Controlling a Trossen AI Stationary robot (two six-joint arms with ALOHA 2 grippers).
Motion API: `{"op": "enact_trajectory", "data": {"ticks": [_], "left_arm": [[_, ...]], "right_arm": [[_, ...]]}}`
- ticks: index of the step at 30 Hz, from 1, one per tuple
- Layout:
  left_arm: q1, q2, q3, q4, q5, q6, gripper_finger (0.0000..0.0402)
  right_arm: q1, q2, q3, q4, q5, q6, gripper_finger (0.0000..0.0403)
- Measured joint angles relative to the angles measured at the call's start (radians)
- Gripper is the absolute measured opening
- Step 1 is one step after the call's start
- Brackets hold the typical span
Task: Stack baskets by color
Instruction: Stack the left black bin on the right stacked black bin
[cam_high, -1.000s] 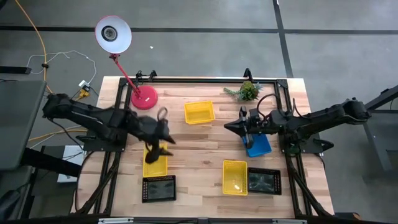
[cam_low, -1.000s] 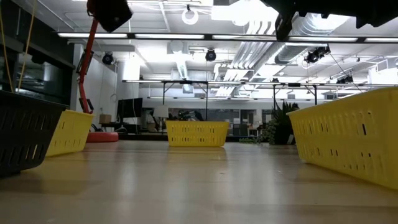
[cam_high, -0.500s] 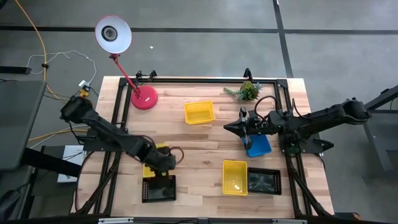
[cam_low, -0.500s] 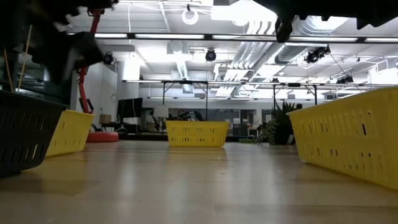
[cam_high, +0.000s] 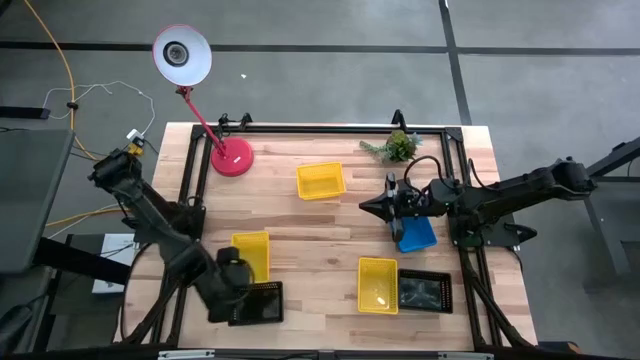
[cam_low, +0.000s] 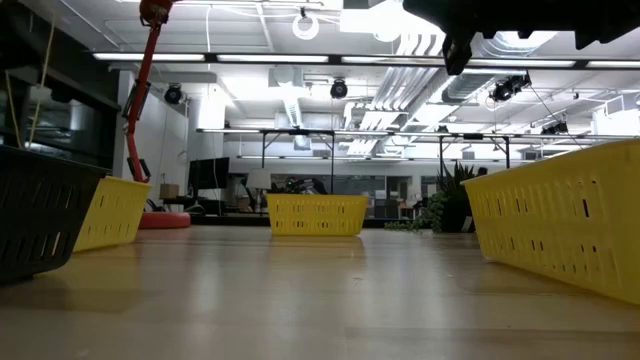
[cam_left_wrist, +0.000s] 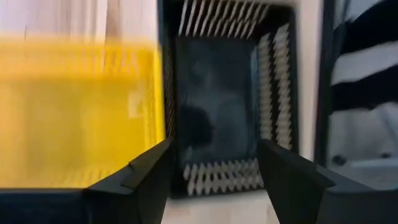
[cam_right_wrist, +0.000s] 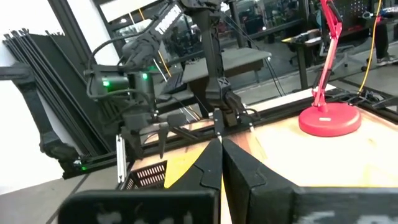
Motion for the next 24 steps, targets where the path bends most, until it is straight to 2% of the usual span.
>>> {"op": "enact_trajectory", "data": {"ticks": [5,10,18,24], "left_arm": [[-0.109,0.001,-0.03,-0.028,-0.016,-0.148,0.0213],[-0.17,0.002,-0.07,-0.027,-0.057,-0.305,0.0213],[-0.181,0.002,-0.154,0.036,-0.093,-0.486,0.0213],[-0.181,0.002,-0.164,0.124,-0.112,-0.5,0.0213]], "right_arm": [[0.0,0.0,0.0,-0.018,0.0,0.0,0.0],[0.0,0.0,0.0,-0.025,0.0,0.0,0.0],[0.0,0.0,0.0,-0.032,0.0,0.0,0.0],[0.0,0.0,0.0,-0.032,0.0,0.0,0.0]]}}
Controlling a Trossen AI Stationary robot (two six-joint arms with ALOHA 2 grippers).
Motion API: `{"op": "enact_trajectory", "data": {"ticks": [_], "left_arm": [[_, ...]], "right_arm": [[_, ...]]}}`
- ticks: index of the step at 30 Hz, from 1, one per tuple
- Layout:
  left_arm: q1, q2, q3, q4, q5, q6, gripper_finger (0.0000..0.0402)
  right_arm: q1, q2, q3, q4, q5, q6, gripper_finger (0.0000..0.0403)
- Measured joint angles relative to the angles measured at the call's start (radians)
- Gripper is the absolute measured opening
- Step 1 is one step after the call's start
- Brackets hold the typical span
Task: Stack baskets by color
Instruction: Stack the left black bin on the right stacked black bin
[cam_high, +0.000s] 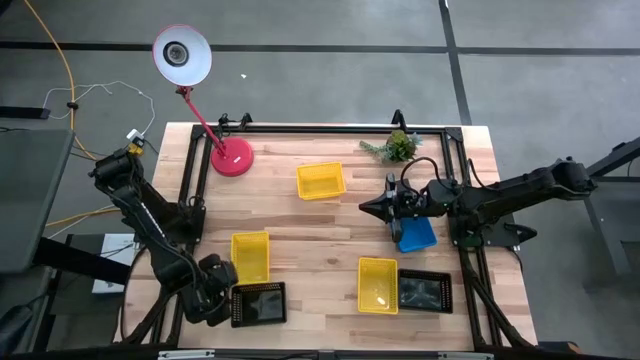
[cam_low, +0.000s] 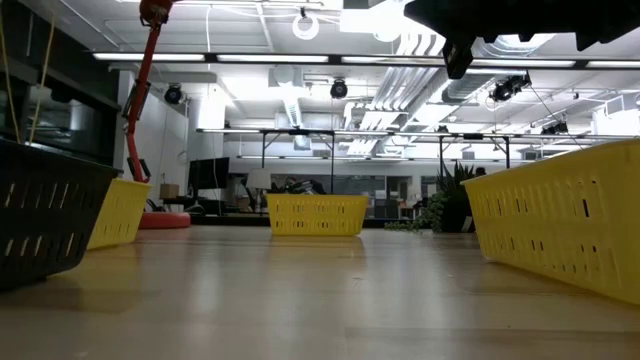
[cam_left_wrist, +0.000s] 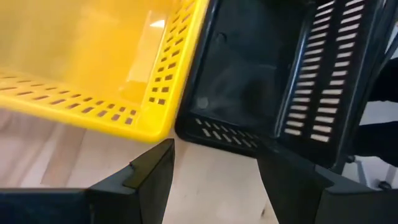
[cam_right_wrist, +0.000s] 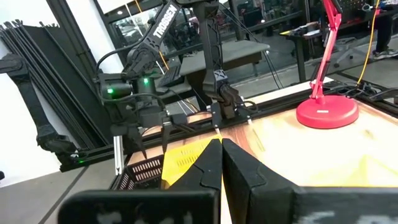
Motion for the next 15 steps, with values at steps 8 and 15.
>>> {"op": "enact_trajectory", "data": {"ticks": [8,15], "left_arm": [[0.006,-0.005,0.0,0.013,-0.01,-0.017,0.0213],[0.043,-0.005,0.0,0.045,-0.034,0.067,0.0213]], "right_arm": [[0.0,0.0,0.0,-0.008,0.0,0.0,0.0],[0.0,0.0,0.0,-0.008,0.0,0.0,0.0]]}}
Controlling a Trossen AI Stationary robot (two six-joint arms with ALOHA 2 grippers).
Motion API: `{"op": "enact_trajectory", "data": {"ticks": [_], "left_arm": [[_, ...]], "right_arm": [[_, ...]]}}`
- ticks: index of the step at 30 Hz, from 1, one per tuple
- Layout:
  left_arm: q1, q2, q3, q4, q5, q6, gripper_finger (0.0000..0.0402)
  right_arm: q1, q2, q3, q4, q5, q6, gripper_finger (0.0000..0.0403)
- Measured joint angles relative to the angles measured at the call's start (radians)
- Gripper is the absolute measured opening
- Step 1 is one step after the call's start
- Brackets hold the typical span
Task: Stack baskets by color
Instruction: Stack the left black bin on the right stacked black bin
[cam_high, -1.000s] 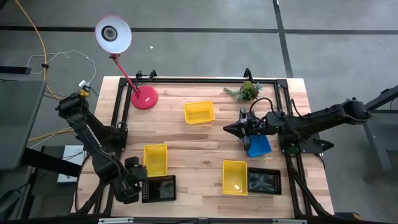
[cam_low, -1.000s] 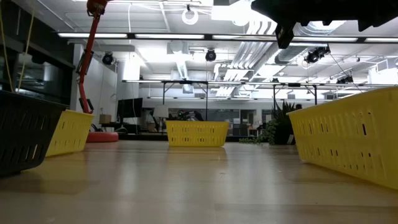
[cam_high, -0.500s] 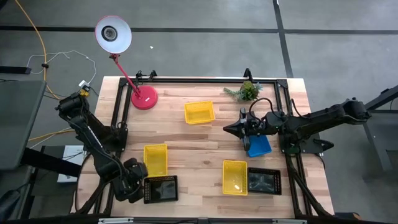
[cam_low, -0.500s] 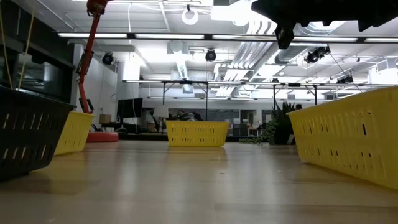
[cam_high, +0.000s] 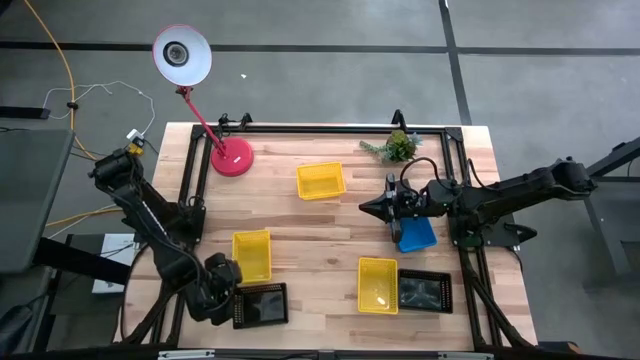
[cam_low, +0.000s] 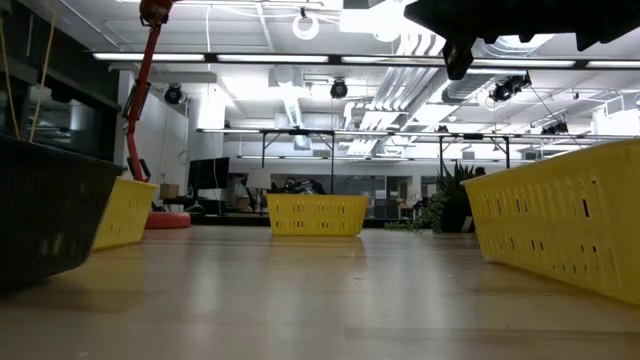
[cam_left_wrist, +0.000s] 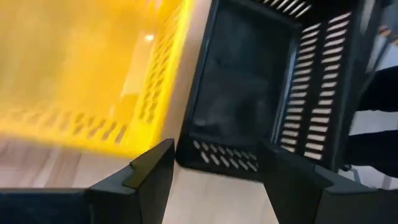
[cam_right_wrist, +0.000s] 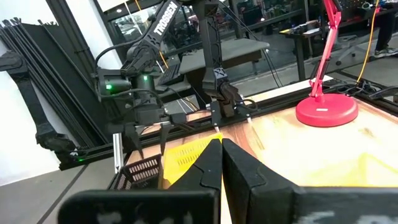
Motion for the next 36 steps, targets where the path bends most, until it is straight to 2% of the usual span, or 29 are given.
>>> {"op": "enact_trajectory", "data": {"ticks": [4,9,18,26,36], "left_arm": [[0.035,0.0,0.0,0.071,-0.011,0.13,0.0213],[0.107,0.0,0.0,0.078,-0.004,0.242,0.0213],[0.233,0.008,0.0,0.16,0.159,0.494,0.0213],[0.25,0.011,0.02,0.163,0.165,0.536,0.0213],[0.247,0.08,0.021,0.196,0.192,0.534,0.0213]], "right_arm": [[0.0,0.0,0.0,0.0,0.0,0.0,0.0],[0.0,0.0,0.0,0.0,0.0,0.0,0.0],[0.0,0.0,0.0,-0.039,0.0,0.0,0.0],[0.0,0.0,0.0,-0.044,0.0,0.0,0.0],[0.0,0.0,0.0,-0.059,0.0,0.0,0.0]]}}
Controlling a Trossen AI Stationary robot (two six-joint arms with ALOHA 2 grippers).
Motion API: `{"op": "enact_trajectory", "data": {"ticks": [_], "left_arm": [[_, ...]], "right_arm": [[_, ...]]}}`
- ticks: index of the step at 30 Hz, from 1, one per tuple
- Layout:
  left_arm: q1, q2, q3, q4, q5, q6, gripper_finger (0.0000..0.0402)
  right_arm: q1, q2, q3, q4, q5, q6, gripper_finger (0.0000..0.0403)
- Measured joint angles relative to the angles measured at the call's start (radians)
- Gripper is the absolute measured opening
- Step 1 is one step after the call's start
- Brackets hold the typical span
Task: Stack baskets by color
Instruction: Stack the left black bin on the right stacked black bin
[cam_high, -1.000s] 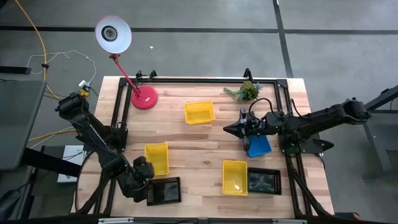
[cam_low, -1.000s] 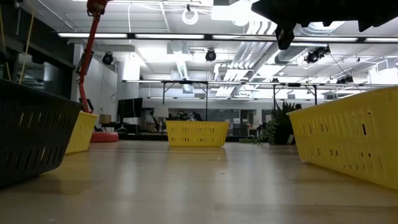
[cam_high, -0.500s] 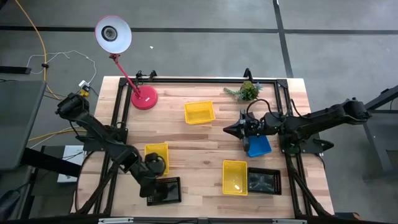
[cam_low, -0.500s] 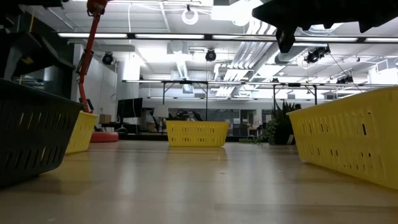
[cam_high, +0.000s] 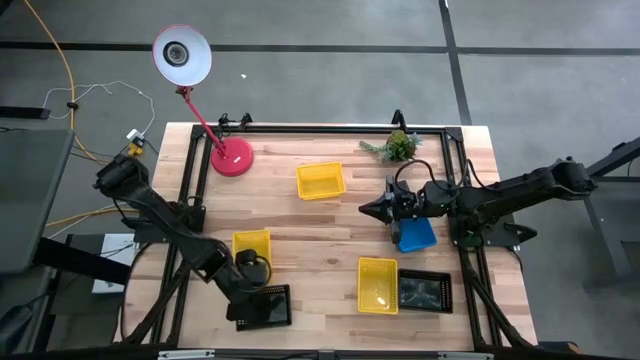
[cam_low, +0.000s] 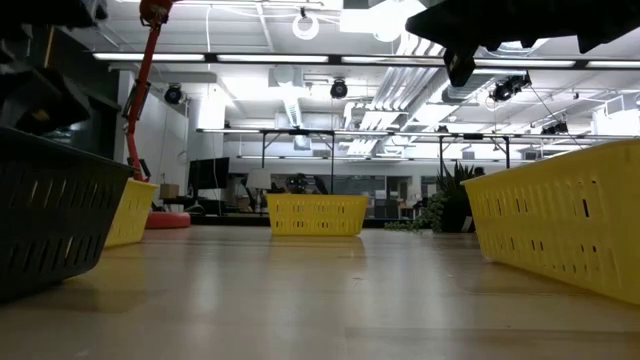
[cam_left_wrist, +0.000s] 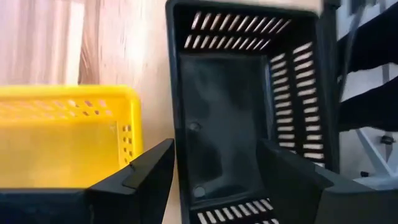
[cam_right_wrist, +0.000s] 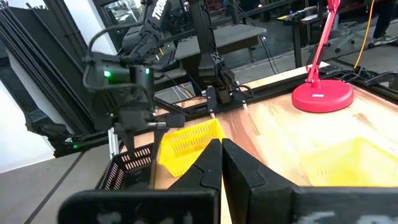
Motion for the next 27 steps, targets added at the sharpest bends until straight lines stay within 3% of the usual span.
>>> {"op": "enact_trajectory", "data": {"ticks": [10,14,20,27], "left_arm": [[0.006,0.035,-0.001,-0.016,-0.029,-0.004,0.0202],[0.006,0.035,-0.001,-0.032,-0.044,0.011,0.0154],[0.033,0.035,-0.001,-0.037,-0.051,-0.001,0.0023],[0.1,-0.046,0.027,-0.02,-0.027,0.01,0.0004]], "right_arm": [[0.0,0.0,0.0,-0.002,0.0,0.0,0.0],[0.0,0.0,0.0,-0.002,0.0,0.0,0.0],[0.0,0.0,0.0,-0.002,0.0,0.039,0.0],[-0.001,0.0,0.0,0.053,-0.012,0.08,0.0]]}}
